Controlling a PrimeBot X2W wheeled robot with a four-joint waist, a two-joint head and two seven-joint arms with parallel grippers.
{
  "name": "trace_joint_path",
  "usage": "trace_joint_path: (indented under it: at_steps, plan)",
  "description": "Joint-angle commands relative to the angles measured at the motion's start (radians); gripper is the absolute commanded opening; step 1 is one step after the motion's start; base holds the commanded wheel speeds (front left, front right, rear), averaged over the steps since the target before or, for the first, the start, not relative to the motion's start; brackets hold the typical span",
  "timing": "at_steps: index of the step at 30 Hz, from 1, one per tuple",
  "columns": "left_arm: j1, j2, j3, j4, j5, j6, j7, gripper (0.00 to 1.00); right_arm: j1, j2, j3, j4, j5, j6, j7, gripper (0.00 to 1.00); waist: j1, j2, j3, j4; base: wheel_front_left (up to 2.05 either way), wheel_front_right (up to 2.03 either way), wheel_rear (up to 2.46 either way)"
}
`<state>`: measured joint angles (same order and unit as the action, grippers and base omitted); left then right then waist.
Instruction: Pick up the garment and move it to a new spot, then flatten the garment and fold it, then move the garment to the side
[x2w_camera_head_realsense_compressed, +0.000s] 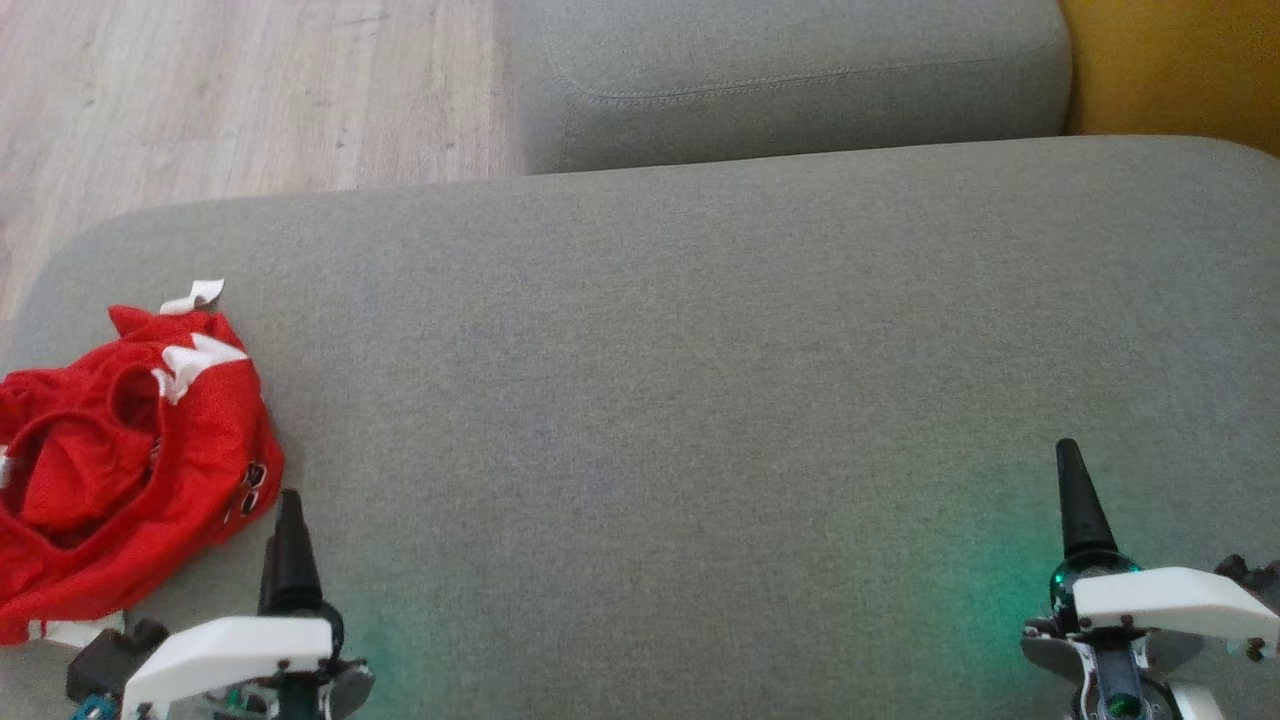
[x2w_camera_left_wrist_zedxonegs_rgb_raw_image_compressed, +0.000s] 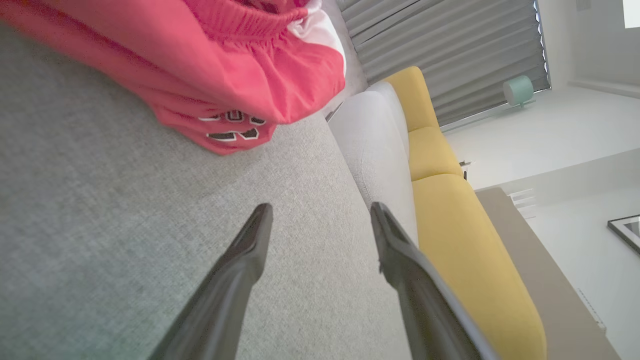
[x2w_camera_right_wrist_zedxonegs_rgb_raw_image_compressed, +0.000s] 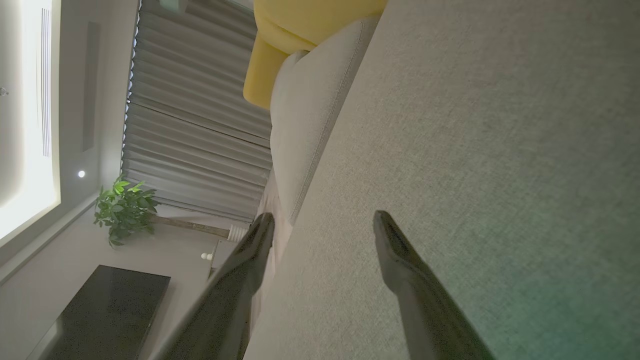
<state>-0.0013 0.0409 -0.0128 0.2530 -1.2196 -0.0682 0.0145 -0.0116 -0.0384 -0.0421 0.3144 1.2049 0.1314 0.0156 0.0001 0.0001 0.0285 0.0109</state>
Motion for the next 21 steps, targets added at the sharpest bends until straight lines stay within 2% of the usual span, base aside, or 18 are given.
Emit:
trace_joint_path:
  at_steps: [1, 21]
  plan:
    - [-0.053, 0.005, -0.002, -0.04, 0.032, 0.007, -0.014, 1.0, -0.057, -0.006, 0.011, -0.041, -0.031, 0.0, -0.014, 1.0, 0.0, -0.0001, 0.002, 0.001, 0.0, 0.0, 0.0]
    - [-0.065, 0.006, -0.063, -0.087, 0.297, 0.06, -0.073, 1.0, -0.072, -0.007, 0.078, -0.06, -0.3, 0.0, -0.073, 1.0, 0.0, -0.0001, 0.006, 0.013, 0.0, 0.0, 0.0]
